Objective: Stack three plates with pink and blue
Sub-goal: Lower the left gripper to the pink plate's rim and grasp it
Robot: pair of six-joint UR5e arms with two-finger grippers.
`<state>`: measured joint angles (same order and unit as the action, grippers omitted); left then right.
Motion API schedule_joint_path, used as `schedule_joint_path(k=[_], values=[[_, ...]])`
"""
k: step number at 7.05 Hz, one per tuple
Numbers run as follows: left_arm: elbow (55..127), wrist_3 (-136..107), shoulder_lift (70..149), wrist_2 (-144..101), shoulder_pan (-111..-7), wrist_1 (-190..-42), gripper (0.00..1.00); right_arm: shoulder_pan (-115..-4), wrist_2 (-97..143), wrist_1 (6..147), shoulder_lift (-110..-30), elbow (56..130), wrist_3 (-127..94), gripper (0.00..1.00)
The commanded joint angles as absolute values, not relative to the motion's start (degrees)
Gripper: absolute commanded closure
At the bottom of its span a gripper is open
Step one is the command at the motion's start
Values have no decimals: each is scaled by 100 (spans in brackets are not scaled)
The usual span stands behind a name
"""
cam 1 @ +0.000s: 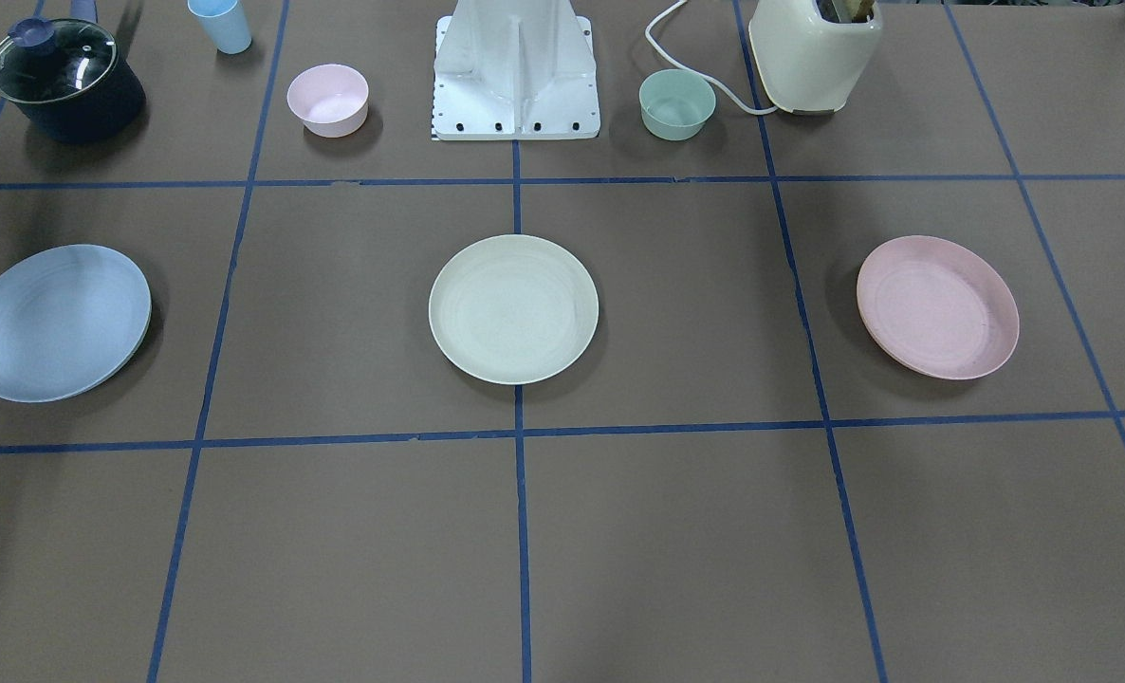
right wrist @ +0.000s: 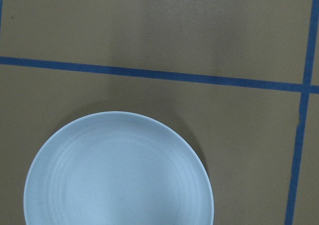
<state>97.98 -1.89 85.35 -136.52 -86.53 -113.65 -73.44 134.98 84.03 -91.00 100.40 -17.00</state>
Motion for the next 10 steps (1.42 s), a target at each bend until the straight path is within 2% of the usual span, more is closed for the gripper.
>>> schedule_joint_path(k=[1, 2, 3, 5, 10], values=[[9110, -228, 8543, -13676, -8091, -12105, 1, -7286, 13509, 8279, -9088, 9993, -1784, 0], [8679, -794, 8595, -13676, -7616, -12485, 1, -7277, 13509, 8271, -9088, 9984, -1793, 0], [8588, -1513, 8665, -13641, -7168, -12820, 1, -7277, 13500, 8253, -9079, 9984, -1793, 0], [8150, -1828, 8779, -13693, -6927, -12990, 1, -7277, 13500, 8244, -9088, 9984, -1784, 0], [8016, -2285, 9018, -13685, -6398, -12990, 7, -7277, 13526, 8253, -9088, 10046, -1802, 0]])
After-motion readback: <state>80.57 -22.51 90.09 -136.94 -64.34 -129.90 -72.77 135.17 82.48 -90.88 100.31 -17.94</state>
